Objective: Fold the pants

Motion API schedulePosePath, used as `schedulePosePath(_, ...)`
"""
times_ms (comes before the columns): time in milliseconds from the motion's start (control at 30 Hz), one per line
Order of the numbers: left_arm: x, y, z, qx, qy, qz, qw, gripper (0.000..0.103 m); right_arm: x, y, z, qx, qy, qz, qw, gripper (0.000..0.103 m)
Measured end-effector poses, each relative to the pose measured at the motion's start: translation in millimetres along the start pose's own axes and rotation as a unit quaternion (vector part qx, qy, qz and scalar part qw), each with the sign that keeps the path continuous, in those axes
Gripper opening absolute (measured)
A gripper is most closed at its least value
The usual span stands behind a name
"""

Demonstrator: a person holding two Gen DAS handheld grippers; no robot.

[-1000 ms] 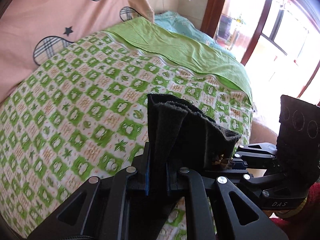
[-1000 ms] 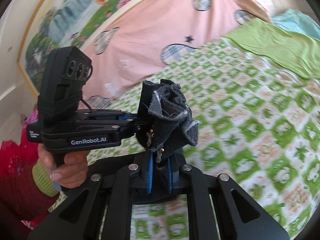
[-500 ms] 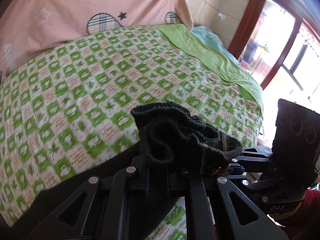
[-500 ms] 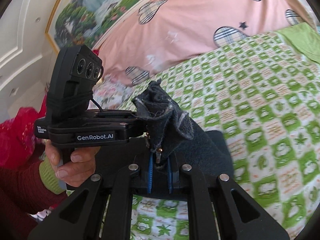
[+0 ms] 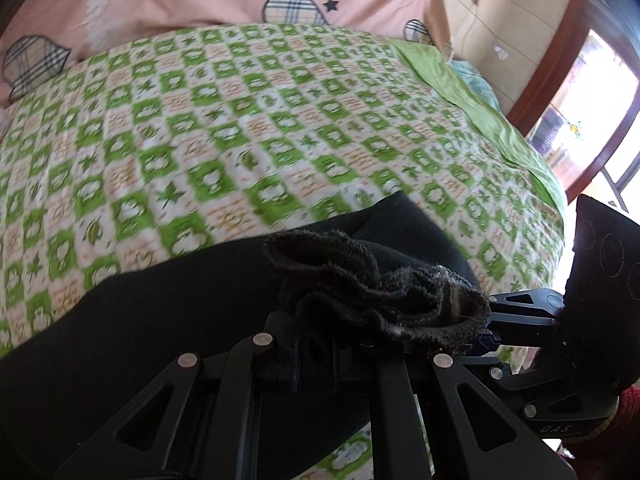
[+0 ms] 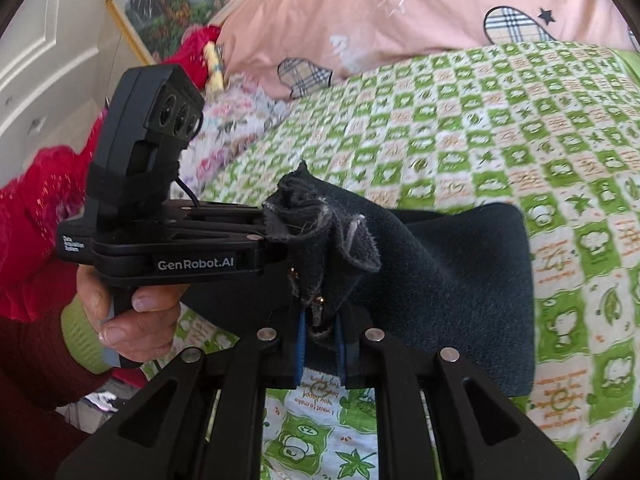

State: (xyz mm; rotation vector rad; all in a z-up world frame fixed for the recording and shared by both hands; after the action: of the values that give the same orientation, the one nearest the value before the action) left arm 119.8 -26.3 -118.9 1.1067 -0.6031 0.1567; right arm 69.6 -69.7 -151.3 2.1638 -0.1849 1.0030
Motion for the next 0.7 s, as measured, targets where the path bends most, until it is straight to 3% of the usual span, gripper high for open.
schedulePosePath(67,-7,2,-9,0.01,0.012,-0.001,0.9999,0.01,-6,-7,-2,-0.002,0.005,-0.013,1.0,0.016)
schedulePosePath(167,-17,10,-23,0.027,0.033,0.003,0.9991,0.01,-15,-16,-6,-0.003,0.012,-0.029,1.0,0.025)
schedulePosePath(233,-24,18,-32,0.048,0.047,0.009,0.9977,0.011,-18,-19,-10,0.005,0.012,-0.035,0.999,0.04)
schedulePosePath(333,-33,34,-47,0.081,0.072,0.025,0.9938,0.013,-20,-21,-21,0.016,0.022,-0.038,0.999,0.056)
schedulePosePath(367,-36,39,-52,0.093,0.08,0.027,0.9921,0.015,-20,-22,-25,0.018,0.028,-0.038,0.999,0.057)
schedulePosePath(500,-45,64,-68,0.143,0.103,0.049,0.9831,0.04,-16,-20,-36,0.027,0.039,-0.038,0.998,0.057)
schedulePosePath(700,-66,98,-86,0.18,0.145,0.07,0.9704,0.051,-1,-15,-55,0.045,0.055,-0.023,0.997,0.057)
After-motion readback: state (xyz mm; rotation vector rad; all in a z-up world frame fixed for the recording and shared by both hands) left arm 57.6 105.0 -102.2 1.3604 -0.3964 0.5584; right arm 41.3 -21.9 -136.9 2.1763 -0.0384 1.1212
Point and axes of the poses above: each gripper's, at about its wrist camera, not at the fingertips, and y roughly against the way its jaws point, z to its right, x to its top, the point moved 10 cm from there along -y, roughly the way its jaws point, and after that the axes turned 5 degrees about -x, right-handed, at the moved point
